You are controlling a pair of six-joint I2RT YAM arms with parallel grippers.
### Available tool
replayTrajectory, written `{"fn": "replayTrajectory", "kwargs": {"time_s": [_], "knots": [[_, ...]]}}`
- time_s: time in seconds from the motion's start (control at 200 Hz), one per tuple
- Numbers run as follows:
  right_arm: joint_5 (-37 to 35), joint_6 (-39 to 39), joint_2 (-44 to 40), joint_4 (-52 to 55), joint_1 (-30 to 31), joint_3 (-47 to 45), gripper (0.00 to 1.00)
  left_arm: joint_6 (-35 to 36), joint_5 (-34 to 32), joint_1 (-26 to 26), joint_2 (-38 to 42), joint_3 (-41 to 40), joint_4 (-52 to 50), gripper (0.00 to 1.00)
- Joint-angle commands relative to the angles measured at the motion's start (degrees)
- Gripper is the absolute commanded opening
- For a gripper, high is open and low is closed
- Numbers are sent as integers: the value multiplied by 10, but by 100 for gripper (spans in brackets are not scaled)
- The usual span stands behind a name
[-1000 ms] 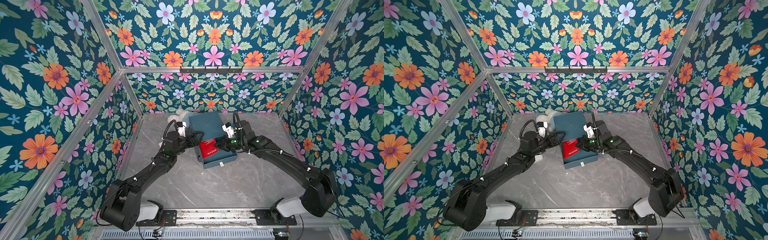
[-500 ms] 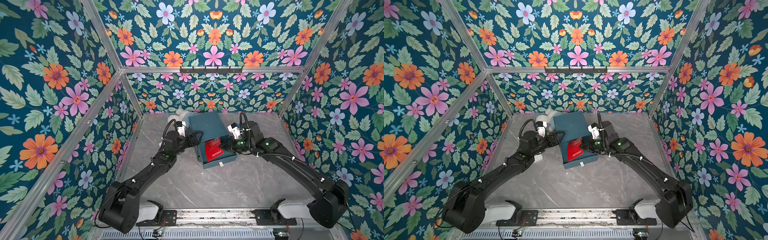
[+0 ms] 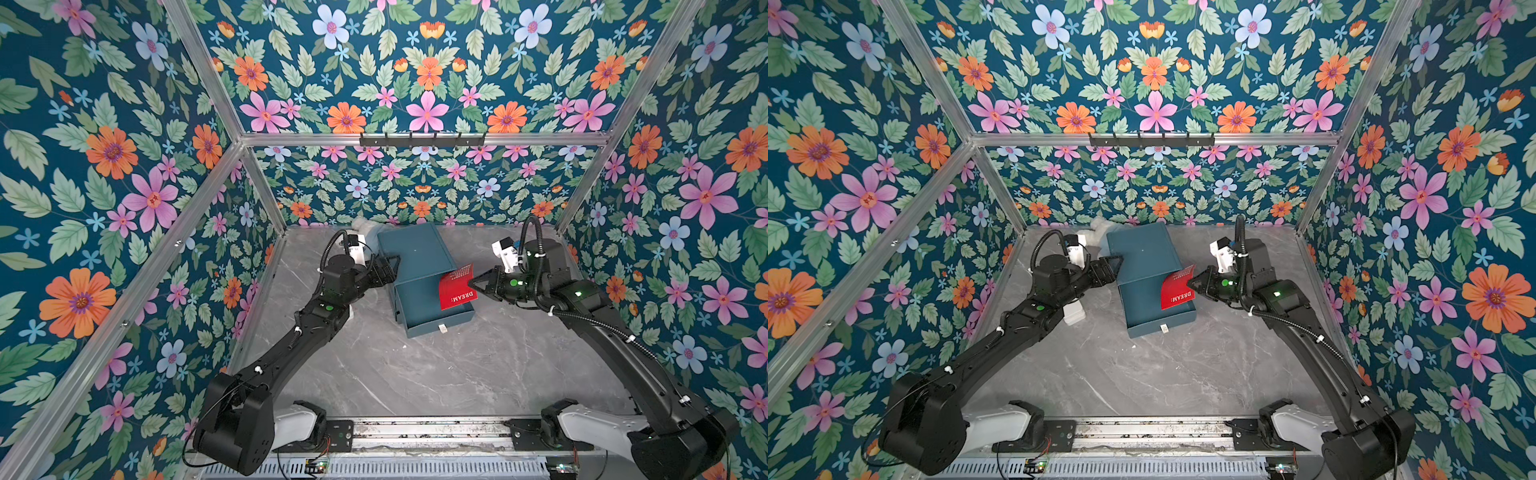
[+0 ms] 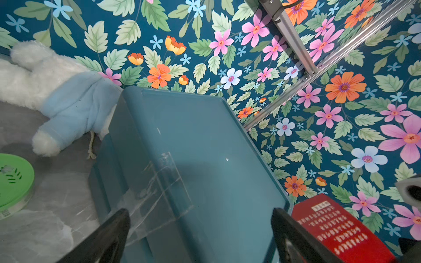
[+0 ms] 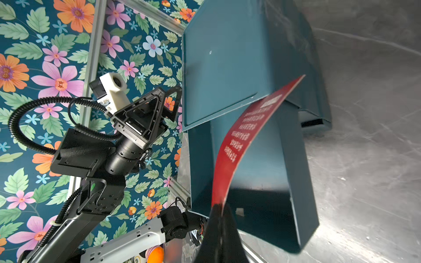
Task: Take the postcards out of the drawer
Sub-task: Place the postcard at the center of the board.
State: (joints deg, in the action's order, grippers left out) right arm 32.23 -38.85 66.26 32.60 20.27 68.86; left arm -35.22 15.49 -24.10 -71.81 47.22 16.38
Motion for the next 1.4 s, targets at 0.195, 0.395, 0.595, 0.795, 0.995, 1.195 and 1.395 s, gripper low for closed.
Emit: {"fn": "replayTrajectory", "kwargs": {"time_s": [0.195, 0.395, 0.595, 0.795, 0.995, 1.195, 1.395], "knots": [[4, 76, -11, 30, -83, 22, 0, 21, -45, 5, 3, 2, -15, 100], [6, 107, 0, 31, -137, 27, 0, 22, -58, 8, -6, 7, -15, 100], [23, 144, 43, -12, -175, 11, 1, 19, -67, 9, -21, 14, -8, 100], [26, 183, 121, -54, -187, 4, 1, 18, -75, 11, -29, 20, -7, 99], [69, 193, 216, -123, -210, 0, 2, 19, -80, 12, -31, 28, -13, 100], [73, 215, 311, -122, -222, 25, 2, 20, -85, 13, -31, 30, -18, 100], [56, 229, 378, -110, -226, 42, 2, 25, -87, 15, -29, 31, -22, 100]]}}
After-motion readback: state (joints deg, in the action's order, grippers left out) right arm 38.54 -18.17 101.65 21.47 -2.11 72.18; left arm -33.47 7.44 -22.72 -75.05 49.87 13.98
